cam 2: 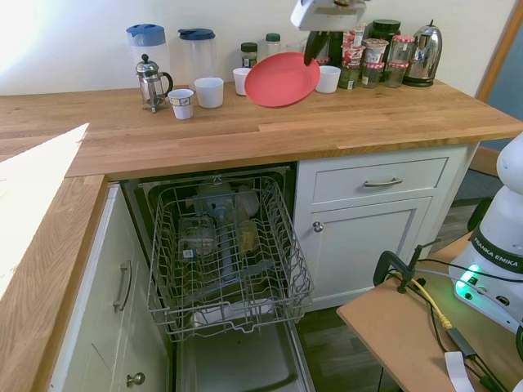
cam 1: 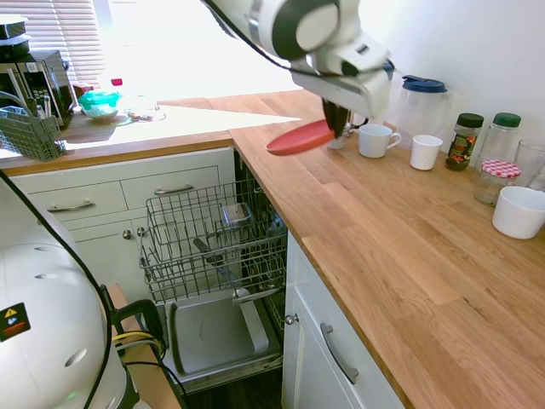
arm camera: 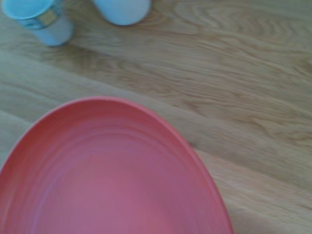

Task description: Put the plate in the dishwasher

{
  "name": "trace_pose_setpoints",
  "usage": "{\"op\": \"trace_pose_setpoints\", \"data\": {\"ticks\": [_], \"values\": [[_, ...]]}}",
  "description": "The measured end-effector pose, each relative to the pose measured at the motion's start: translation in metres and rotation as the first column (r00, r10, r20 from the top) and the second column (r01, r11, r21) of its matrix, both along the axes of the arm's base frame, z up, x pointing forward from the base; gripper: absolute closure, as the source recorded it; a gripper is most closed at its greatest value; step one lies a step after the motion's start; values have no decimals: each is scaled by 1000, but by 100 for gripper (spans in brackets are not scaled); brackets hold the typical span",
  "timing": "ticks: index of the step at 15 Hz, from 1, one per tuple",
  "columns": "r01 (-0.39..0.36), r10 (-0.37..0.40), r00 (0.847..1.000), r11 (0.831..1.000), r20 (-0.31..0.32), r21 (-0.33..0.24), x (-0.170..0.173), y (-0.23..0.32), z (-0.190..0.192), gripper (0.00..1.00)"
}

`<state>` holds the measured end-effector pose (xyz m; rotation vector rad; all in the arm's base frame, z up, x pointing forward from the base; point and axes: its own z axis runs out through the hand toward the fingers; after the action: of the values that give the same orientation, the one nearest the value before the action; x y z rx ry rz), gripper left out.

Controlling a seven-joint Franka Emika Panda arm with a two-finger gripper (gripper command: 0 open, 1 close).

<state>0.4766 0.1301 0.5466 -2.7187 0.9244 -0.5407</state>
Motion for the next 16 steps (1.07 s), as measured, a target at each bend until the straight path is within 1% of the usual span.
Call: {"op": "trace_pose_setpoints", "data": {"ticks": [1, 2, 3, 4, 5, 6, 7, 8, 9, 10, 12, 13, 14, 15, 16], "values": [[-41, 41, 999, 997, 12, -59, -10, 39, 15, 100], [-74, 78, 997, 990, 25, -121, -22, 76, 22, 100], [-107, 115, 993, 976, 35, -187, -34, 114, 18, 100], [-134, 149, 988, 957, 40, -258, -48, 151, 5, 100], [-158, 181, 982, 933, 43, -324, -62, 186, -15, 100], [-186, 219, 975, 904, 44, -384, -81, 221, -41, 100], [-213, 259, 965, 873, 47, -439, -102, 253, -65, 100], [-236, 302, 951, 838, 59, -492, -130, 283, -89, 100], [-250, 346, 935, 801, 80, -544, -158, 309, -107, 100], [-251, 386, 916, 762, 108, -596, -186, 328, -119, 100], [-231, 464, 870, 683, 168, -693, -230, 355, -137, 100], [-205, 497, 844, 643, 199, -738, -242, 364, -147, 100], [-169, 529, 817, 599, 228, -783, -246, 371, -160, 100], [-135, 559, 790, 560, 252, -818, -243, 379, -178, 100], [-120, 585, 770, 527, 257, -841, -233, 386, -205, 100]]}}
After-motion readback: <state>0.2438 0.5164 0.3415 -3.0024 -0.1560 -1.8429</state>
